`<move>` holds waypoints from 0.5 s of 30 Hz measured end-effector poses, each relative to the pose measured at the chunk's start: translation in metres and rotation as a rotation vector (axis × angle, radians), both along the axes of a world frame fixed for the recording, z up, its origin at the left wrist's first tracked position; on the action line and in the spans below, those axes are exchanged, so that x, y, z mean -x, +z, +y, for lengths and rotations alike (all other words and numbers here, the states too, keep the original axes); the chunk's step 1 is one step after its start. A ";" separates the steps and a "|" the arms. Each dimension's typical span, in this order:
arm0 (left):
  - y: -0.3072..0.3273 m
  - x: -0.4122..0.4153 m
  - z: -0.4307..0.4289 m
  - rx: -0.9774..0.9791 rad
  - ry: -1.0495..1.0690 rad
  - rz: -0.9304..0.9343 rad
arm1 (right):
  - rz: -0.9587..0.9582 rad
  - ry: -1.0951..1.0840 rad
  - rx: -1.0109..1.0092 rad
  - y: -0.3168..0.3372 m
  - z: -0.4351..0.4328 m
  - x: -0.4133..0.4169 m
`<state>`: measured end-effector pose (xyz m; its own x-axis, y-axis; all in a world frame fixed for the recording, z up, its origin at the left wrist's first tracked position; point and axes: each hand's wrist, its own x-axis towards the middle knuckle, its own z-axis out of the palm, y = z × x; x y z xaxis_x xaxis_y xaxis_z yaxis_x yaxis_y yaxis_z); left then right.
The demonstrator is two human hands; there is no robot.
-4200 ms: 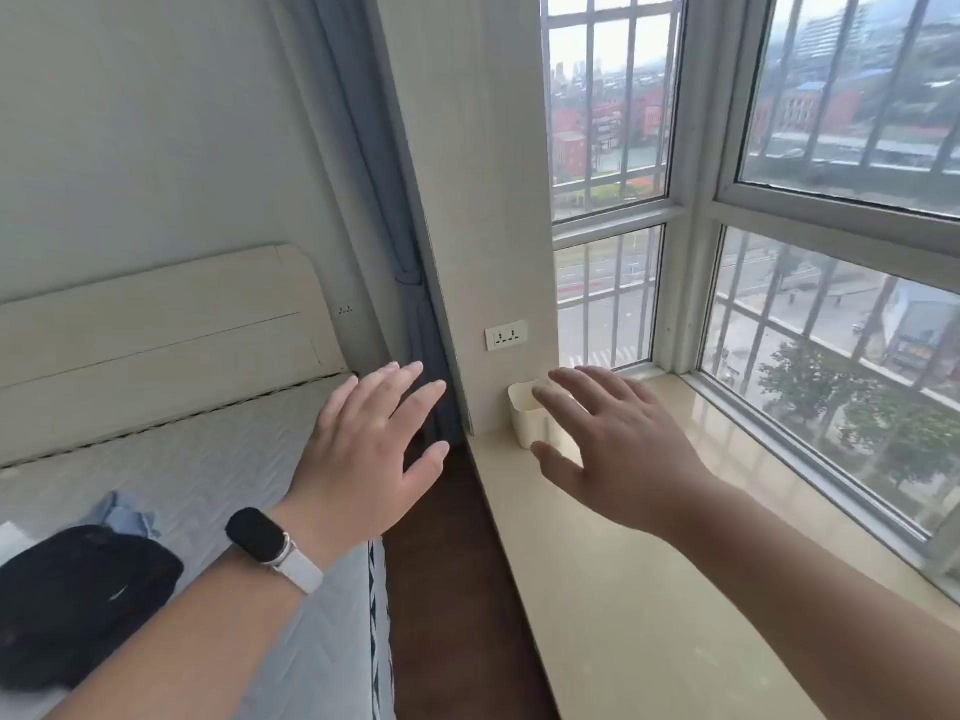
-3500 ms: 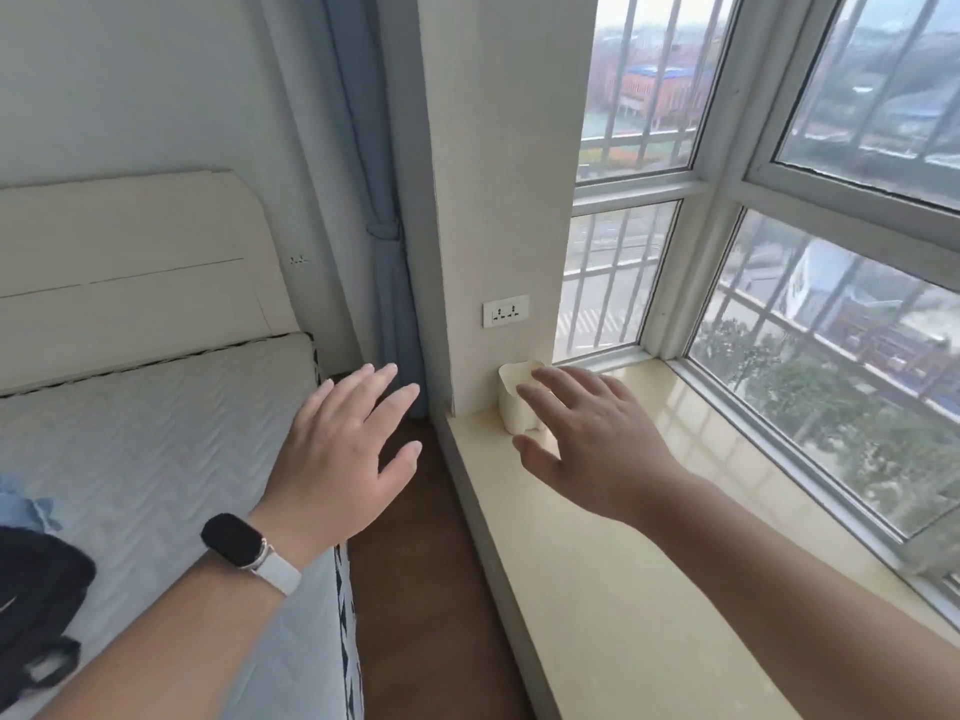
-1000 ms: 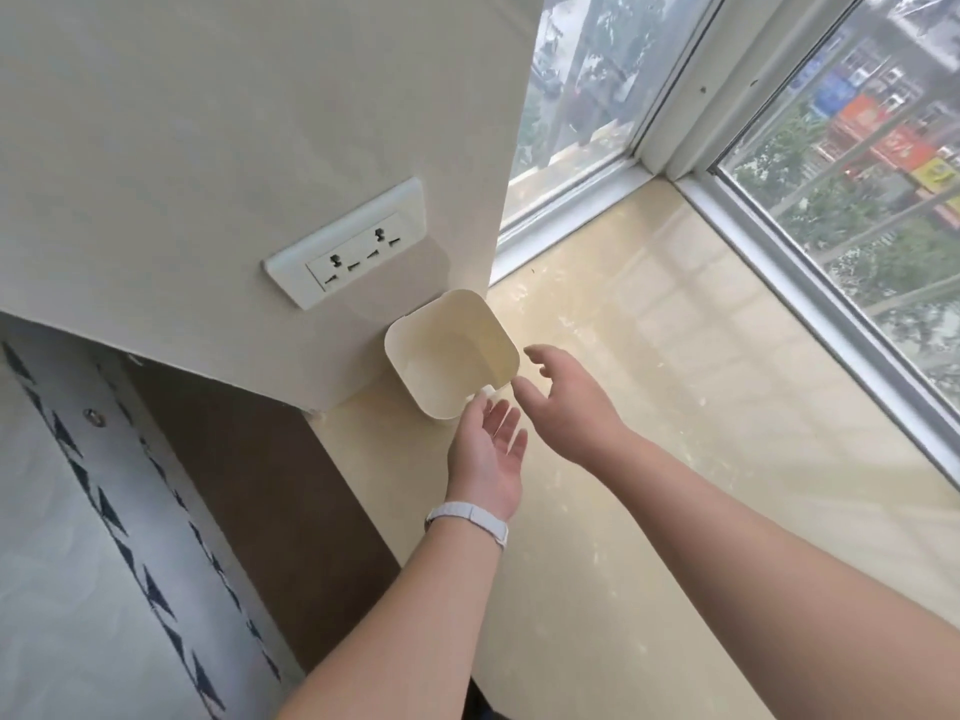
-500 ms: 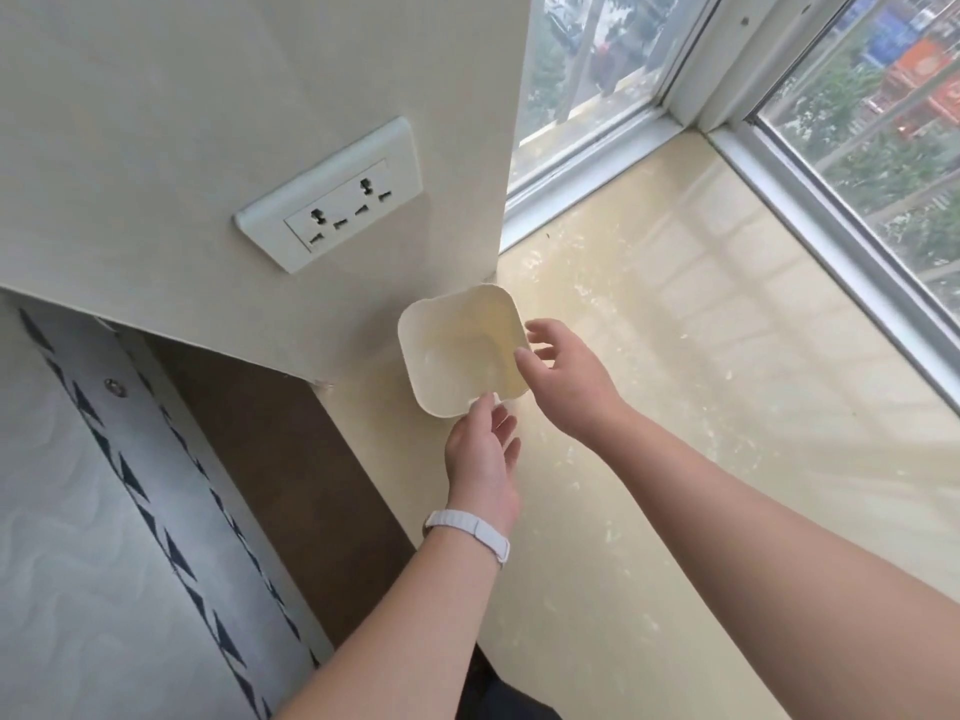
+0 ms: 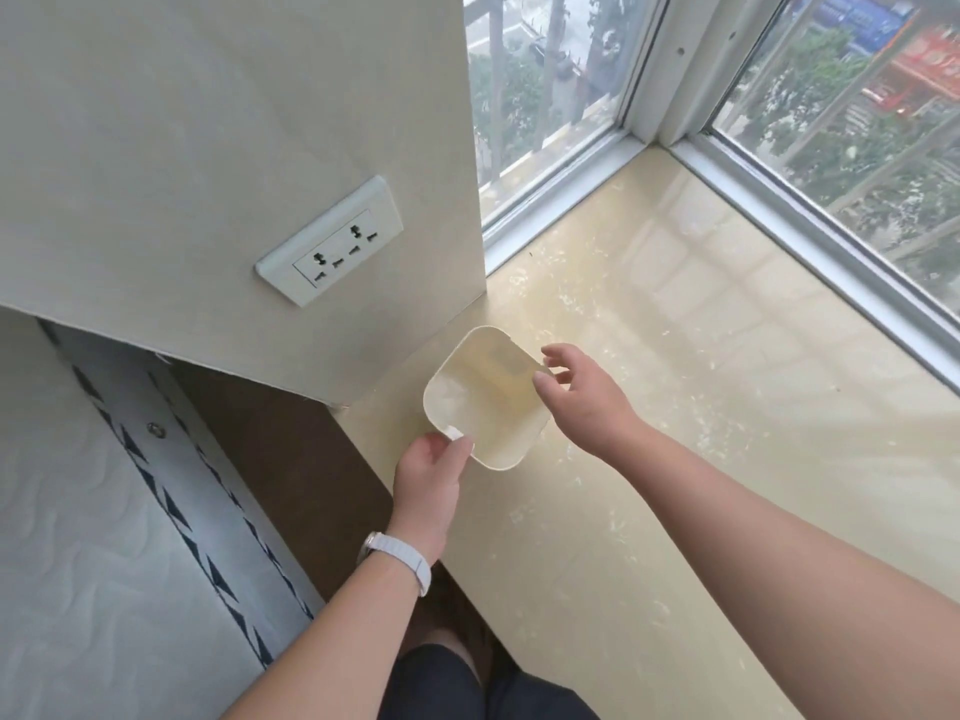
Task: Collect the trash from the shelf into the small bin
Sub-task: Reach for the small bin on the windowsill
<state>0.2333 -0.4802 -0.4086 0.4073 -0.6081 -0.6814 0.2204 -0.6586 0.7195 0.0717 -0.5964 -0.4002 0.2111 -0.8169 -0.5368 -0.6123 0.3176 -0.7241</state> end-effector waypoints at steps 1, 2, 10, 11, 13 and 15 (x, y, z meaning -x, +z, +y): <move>0.007 -0.004 0.000 0.004 -0.048 -0.021 | -0.005 -0.001 -0.004 0.006 0.002 0.002; 0.015 -0.007 -0.001 0.008 -0.087 -0.037 | -0.006 0.001 -0.003 0.013 0.005 0.004; 0.078 -0.016 -0.009 0.090 -0.255 -0.097 | -0.132 -0.124 0.009 0.069 0.028 0.013; 0.086 -0.016 -0.010 0.104 -0.270 -0.103 | -0.147 -0.147 0.015 0.078 0.032 0.014; 0.103 -0.016 -0.013 0.145 -0.327 -0.129 | -0.167 -0.186 0.038 0.093 0.040 0.017; 0.119 -0.016 -0.015 0.195 -0.388 -0.157 | -0.188 -0.225 0.060 0.109 0.047 0.020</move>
